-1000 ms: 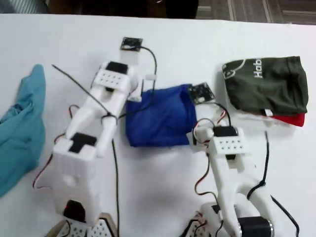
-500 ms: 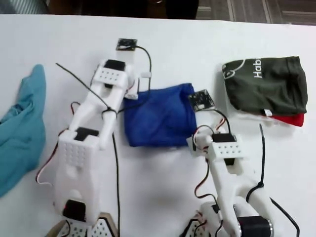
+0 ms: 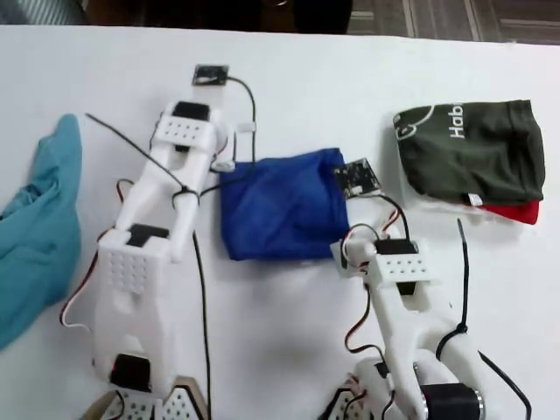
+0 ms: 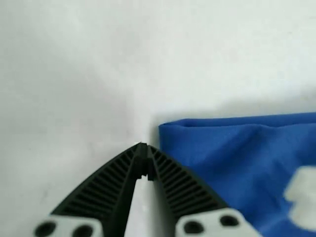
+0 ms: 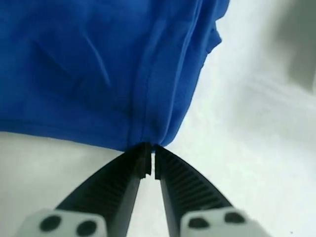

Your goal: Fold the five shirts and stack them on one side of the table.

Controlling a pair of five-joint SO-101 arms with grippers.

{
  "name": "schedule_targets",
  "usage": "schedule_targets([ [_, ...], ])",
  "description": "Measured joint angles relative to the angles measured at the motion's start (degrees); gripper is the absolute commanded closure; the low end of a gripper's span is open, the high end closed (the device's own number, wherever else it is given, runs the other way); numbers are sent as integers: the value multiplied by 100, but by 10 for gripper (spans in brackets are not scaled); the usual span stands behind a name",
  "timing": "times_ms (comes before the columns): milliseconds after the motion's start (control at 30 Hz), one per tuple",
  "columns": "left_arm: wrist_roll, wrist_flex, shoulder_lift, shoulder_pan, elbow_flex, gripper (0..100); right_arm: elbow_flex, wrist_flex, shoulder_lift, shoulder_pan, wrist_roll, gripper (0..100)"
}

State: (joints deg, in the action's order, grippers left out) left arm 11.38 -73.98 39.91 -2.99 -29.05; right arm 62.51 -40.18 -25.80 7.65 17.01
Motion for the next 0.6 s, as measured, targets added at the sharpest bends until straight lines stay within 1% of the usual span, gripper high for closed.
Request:
schedule_targets([
  [133,0,-554,0,-114,-721,974,0,0,0,0,0,978],
  [233,0,-703,0,-316,-870,974,0,0,0,0,0,978],
  [400,123,-721,229,-624,-958,974,0,0,0,0,0,978],
  [600,158,-448,914,-607,-967,974,0,0,0,0,0,978],
])
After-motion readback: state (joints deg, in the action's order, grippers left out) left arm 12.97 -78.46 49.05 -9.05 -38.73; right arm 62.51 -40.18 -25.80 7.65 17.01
